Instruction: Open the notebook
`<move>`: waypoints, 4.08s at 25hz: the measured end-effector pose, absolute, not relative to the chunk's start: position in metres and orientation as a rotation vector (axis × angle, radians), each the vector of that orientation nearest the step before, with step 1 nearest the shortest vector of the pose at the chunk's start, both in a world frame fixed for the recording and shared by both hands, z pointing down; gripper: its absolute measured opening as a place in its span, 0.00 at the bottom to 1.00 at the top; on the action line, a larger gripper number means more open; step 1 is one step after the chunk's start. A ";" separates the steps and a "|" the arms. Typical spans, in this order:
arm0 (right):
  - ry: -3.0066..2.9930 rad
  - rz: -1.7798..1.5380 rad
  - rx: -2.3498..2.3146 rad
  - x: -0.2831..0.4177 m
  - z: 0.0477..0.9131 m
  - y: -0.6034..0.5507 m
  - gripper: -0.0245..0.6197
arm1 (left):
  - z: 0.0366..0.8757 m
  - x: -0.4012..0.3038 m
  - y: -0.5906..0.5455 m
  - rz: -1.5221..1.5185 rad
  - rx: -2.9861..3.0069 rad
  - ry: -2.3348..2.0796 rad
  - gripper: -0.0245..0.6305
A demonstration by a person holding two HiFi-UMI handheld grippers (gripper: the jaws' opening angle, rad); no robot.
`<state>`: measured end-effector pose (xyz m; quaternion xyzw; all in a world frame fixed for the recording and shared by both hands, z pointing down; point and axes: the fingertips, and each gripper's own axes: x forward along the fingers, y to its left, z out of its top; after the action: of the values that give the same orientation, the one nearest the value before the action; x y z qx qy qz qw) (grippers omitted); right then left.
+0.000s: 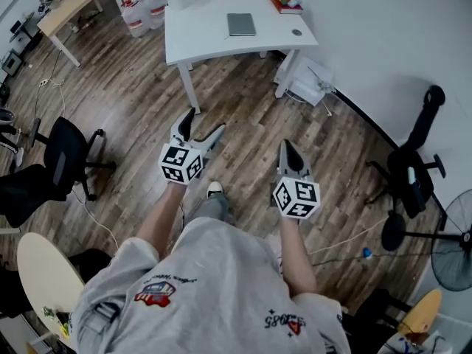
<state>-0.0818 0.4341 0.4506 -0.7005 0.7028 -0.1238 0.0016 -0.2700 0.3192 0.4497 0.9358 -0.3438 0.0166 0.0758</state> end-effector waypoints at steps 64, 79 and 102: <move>2.453 -0.517 -1.814 0.196 0.464 -0.211 0.04 | 0.504 -0.004 -0.228 0.482 2.702 -1.291 0.65; 2.439 -0.564 -1.885 0.231 0.485 -0.243 0.04 | 0.556 0.038 -0.292 0.715 2.799 -1.231 0.58; 2.294 -0.722 -2.131 0.288 0.536 -0.263 0.04 | 0.707 0.091 -0.368 1.622 3.000 -0.835 0.43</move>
<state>0.2881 -0.2630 0.5359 -0.6627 0.7135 -0.2246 -0.0355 0.0907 -0.3680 0.7070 0.8398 -0.2337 0.4542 -0.1837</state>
